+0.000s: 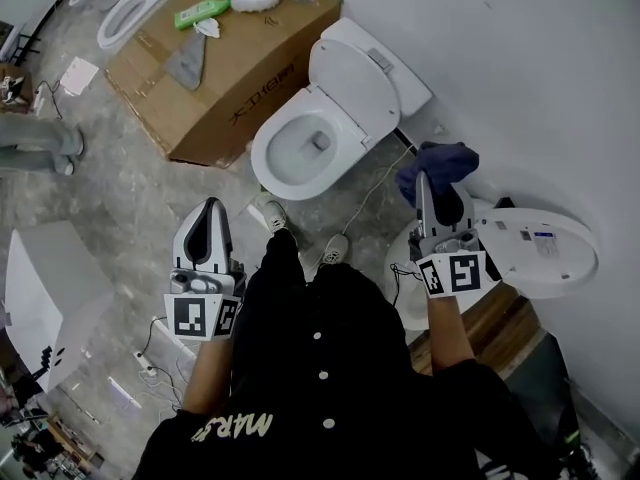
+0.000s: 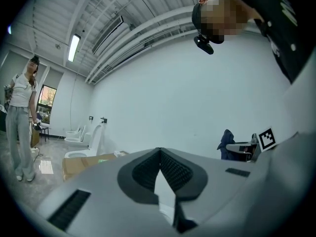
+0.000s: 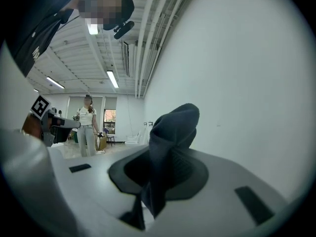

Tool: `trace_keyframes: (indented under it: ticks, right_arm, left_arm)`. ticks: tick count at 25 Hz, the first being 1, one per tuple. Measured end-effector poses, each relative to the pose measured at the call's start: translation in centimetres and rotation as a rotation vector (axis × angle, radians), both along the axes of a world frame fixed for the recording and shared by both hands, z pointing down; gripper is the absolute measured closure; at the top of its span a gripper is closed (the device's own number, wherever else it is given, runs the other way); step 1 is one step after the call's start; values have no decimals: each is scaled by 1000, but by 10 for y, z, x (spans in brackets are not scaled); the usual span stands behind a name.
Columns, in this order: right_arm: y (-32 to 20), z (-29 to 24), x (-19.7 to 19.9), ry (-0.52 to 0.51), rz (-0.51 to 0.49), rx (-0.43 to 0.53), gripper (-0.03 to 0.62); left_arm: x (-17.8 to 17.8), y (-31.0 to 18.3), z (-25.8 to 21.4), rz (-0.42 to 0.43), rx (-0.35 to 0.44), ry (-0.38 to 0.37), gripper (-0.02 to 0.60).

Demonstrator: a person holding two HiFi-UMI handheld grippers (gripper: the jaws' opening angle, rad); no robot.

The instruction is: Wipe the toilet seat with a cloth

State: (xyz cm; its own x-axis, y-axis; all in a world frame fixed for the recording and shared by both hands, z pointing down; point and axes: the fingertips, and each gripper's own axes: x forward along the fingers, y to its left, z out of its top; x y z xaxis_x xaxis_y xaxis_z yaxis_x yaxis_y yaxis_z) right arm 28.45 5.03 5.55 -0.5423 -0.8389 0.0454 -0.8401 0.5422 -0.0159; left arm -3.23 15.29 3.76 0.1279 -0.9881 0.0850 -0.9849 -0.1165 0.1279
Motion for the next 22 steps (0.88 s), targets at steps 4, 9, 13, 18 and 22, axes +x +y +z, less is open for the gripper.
trace_keyframes:
  ticks: [4, 9, 13, 18, 22]
  right_arm:
    - [-16, 1, -21, 24, 8, 0, 526]
    - [-31, 17, -53, 69, -8, -26, 526]
    - [-51, 37, -80, 130, -41, -39, 526]
    - [-76, 69, -104, 205, -81, -64, 526]
    - [-100, 101, -122, 261, -112, -62, 526]
  left_arm:
    - [-14, -27, -4, 54, 9, 7, 571]
    - [-38, -44, 7, 76, -21, 27, 571]
    - [-53, -57, 21, 100, -52, 28, 571]
    - [-61, -73, 42, 140, -96, 28, 571]
    - [-63, -88, 64, 180, -110, 26, 571]
